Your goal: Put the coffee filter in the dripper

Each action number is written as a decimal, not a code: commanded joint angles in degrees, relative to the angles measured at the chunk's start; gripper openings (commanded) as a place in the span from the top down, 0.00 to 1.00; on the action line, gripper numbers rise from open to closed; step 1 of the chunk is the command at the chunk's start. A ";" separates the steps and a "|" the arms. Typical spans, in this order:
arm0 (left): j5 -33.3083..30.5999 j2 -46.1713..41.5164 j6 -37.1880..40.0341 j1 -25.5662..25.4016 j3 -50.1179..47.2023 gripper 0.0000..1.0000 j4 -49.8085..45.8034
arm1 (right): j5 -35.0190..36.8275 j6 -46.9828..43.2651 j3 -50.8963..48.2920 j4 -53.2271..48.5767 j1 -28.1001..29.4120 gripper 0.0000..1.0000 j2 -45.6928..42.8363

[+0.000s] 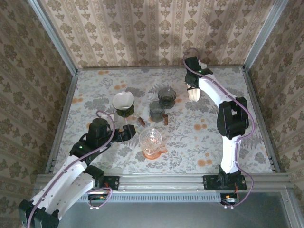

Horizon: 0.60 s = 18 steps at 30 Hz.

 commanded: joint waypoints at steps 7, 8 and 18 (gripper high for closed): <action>2.79 0.30 0.70 1.62 -1.39 0.00 2.14 | 3.38 2.86 5.11 -3.48 -0.29 0.68 4.49; 2.88 0.30 0.79 1.73 -1.48 0.00 2.14 | 3.67 3.20 5.07 -3.65 -0.32 0.68 4.55; 3.60 0.30 0.70 2.47 -1.56 0.00 2.27 | 4.58 3.26 6.64 -4.04 -0.44 0.72 6.62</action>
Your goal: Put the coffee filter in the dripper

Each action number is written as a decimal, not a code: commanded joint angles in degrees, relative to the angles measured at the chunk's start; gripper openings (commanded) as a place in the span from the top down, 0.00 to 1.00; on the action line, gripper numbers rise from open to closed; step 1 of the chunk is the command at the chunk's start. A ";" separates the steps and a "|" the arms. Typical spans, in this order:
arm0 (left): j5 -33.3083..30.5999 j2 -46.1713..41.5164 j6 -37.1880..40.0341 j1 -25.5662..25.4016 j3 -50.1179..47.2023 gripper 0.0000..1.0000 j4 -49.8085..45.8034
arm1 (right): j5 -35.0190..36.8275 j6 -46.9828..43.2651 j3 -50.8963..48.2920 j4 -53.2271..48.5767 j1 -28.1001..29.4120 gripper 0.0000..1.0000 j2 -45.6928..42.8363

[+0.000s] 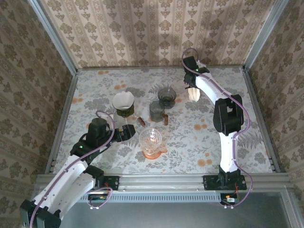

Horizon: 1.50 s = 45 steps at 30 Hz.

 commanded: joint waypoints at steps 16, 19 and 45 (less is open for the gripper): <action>1.40 -0.05 0.51 0.85 -0.96 0.00 1.39 | 2.75 -1.78 -0.82 0.05 0.06 1.00 -1.98; 1.49 -0.05 0.51 0.85 -0.87 0.00 1.38 | 3.06 -2.43 -5.11 2.67 0.62 1.00 -5.62; 1.53 -3.69 0.33 0.85 1.05 0.00 -1.78 | -9.52 -12.61 -40.80 1.81 13.98 1.00 -56.49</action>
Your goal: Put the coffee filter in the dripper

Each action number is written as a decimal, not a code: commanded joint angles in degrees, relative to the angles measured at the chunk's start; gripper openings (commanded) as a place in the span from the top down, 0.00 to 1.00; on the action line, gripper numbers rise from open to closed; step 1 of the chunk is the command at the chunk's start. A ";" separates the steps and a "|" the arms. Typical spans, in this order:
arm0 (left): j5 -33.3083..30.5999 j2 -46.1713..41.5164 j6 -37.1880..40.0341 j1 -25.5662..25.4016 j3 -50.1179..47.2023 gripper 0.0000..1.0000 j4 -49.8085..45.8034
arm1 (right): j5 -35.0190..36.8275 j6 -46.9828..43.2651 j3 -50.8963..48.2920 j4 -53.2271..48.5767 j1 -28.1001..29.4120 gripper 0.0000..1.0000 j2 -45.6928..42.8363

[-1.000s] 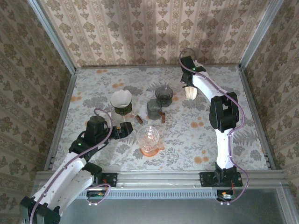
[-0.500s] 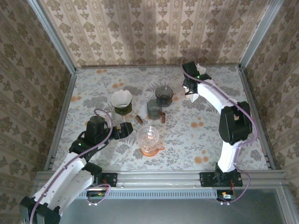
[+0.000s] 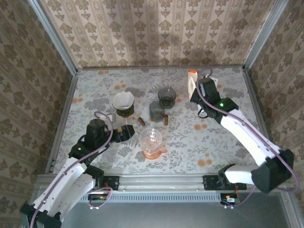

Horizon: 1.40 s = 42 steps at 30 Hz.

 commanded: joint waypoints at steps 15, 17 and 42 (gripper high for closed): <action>1.05 -2.02 3.10 0.42 4.25 0.10 -7.32 | -26.63 -14.95 28.57 -40.06 28.30 1.00 10.96; 1.14 -2.24 3.10 0.42 4.20 0.10 -7.37 | -27.16 -14.97 30.78 -42.40 29.66 1.00 13.00; 6.04 -3.07 1.35 0.44 1.83 0.10 -4.47 | -27.87 -16.99 36.54 -40.94 35.17 1.00 29.65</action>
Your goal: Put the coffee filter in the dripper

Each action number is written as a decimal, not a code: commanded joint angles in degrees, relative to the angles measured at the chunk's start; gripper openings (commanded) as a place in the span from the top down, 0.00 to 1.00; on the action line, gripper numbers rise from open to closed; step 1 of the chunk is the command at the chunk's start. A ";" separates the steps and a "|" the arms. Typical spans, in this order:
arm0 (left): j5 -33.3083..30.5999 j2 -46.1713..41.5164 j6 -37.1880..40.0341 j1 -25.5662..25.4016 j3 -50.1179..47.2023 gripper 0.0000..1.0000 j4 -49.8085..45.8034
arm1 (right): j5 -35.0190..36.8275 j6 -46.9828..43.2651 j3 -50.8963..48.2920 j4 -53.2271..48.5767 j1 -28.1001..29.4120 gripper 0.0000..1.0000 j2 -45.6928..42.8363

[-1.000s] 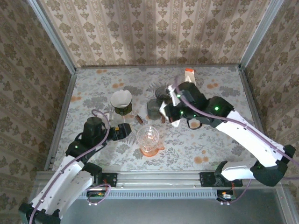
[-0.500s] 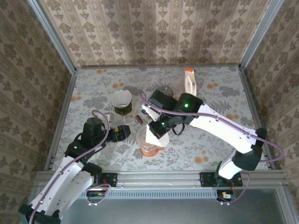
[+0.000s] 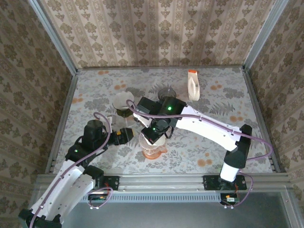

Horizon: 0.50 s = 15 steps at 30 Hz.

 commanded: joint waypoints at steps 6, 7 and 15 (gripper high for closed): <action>1.84 -0.65 -0.92 0.42 -0.53 0.10 2.02 | -2.05 0.09 -5.29 4.41 0.54 1.00 0.71; 1.94 -0.62 -1.02 0.42 -0.53 0.10 2.04 | -2.22 0.17 -5.79 4.90 0.53 1.00 0.76; 2.60 -0.65 -1.85 0.57 -0.01 0.10 2.57 | -2.15 0.81 -8.42 7.71 0.55 0.75 -0.44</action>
